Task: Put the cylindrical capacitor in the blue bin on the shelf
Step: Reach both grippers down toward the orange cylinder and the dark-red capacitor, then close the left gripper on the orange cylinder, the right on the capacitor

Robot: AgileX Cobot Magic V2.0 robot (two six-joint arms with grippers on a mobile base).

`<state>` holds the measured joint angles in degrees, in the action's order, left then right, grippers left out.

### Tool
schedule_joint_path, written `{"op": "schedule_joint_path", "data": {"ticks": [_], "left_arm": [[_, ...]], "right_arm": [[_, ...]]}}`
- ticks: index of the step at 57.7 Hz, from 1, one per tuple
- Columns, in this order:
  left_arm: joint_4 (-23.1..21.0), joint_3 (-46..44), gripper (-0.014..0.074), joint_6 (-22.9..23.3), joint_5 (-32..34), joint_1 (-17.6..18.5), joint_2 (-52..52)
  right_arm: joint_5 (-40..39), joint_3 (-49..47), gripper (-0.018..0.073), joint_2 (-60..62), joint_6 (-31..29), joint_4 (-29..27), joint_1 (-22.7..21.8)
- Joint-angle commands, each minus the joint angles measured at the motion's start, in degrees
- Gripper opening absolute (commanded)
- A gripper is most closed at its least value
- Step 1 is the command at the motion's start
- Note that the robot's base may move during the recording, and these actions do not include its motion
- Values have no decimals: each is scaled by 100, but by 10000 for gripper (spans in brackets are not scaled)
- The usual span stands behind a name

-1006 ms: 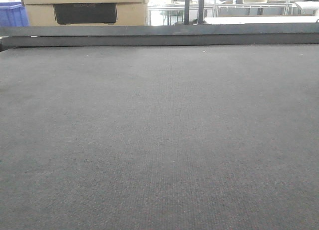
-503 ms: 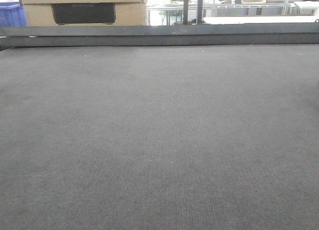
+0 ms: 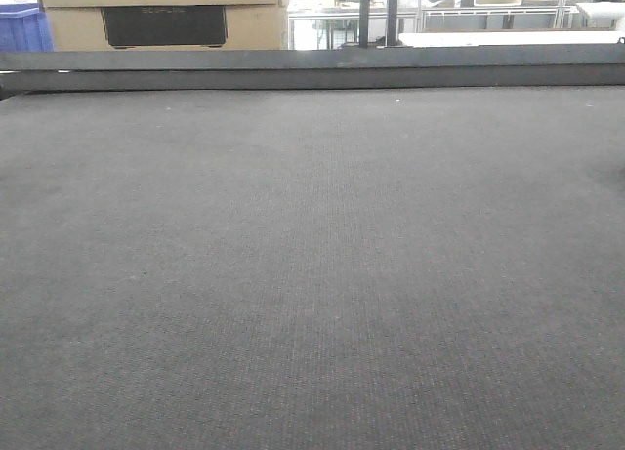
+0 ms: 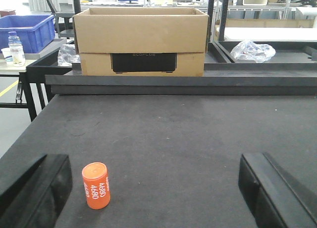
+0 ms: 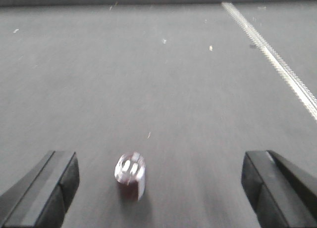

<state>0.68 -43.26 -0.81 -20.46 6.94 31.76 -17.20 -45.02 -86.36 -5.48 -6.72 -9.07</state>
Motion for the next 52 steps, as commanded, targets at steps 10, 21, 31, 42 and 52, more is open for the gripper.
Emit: {"op": "schedule_joint_path", "data": {"ticks": [10, 21, 31, 42, 52], "left_arm": [[137, 104, 591, -11, 87, 17, 4], [172, 138, 591, -11, 89, 17, 26], [336, 138, 591, -11, 89, 17, 26], [379, 138, 591, -11, 89, 17, 26], [379, 138, 591, -11, 89, 17, 26]], "right_arm": [[-1980, -30, 568, -1438, -22, 307, -42], [-3338, -30, 568, -2251, -22, 307, -42], [-3990, -94, 568, -2827, -22, 402, -42], [-4179, -131, 568, -3108, -22, 943, -21], [-4276, -216, 568, -3354, -22, 884, 4]]}}
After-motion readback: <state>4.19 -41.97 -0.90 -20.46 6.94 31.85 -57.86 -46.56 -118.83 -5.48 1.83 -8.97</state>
